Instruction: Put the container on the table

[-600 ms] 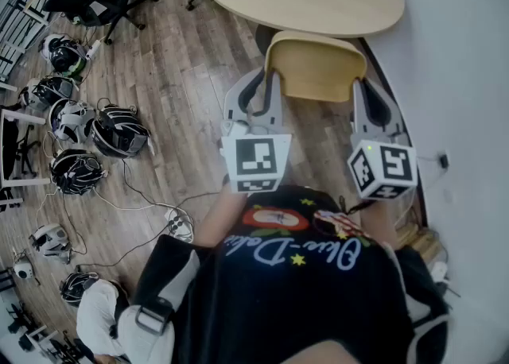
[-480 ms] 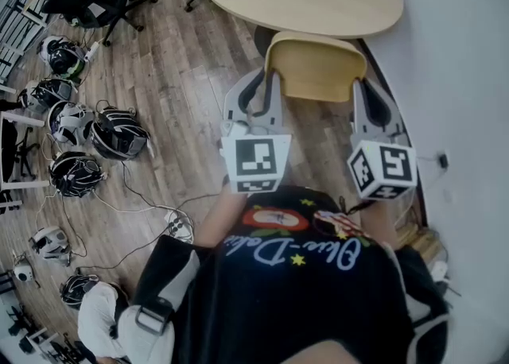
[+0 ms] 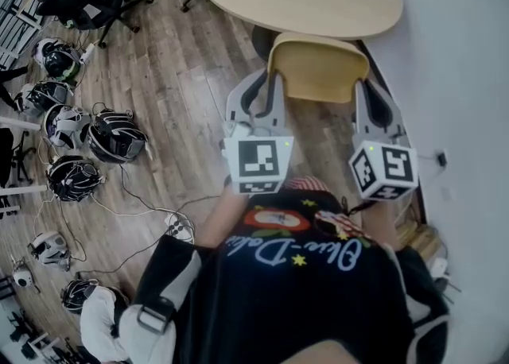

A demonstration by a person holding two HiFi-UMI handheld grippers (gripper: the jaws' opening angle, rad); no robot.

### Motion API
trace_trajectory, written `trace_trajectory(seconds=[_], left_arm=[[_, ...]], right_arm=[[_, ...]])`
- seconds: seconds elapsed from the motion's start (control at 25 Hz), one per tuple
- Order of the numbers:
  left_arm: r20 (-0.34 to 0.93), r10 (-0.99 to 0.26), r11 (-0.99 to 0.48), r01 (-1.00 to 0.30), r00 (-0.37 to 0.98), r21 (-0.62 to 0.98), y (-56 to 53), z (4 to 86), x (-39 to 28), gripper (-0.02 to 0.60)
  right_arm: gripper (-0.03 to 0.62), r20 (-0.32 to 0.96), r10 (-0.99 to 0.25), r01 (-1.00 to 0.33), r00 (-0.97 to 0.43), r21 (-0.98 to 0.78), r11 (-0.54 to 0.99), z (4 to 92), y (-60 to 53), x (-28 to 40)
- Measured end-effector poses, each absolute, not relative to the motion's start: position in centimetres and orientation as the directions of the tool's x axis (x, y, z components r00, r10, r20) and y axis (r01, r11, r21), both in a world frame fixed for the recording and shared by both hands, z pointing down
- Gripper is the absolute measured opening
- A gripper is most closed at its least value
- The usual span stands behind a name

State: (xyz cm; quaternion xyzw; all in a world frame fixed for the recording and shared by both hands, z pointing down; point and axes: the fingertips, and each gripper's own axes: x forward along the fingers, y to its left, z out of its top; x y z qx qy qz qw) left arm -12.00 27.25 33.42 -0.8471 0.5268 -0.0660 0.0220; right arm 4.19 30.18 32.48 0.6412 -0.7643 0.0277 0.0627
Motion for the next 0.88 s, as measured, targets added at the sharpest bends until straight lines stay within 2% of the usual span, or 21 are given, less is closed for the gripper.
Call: trace_trajectory(seconds=[0.24,0.88], left_arm=[[0.088,-0.892,-0.45,-0.889,0.443,-0.082,26.7,33.7,-12.1,0.029],[0.101,-0.908,-0.418,-0.897,0.407,-0.14,21.7,33.2,-9.7,0.029]], right_arm=[[0.031,0.136,-0.976,-0.983,-0.169,0.05,0.177,32.5,29.7,3.9],[0.031,0.125,-0.969,-0.976,-0.214,0.018,0.218,32.6,23.8,6.6]])
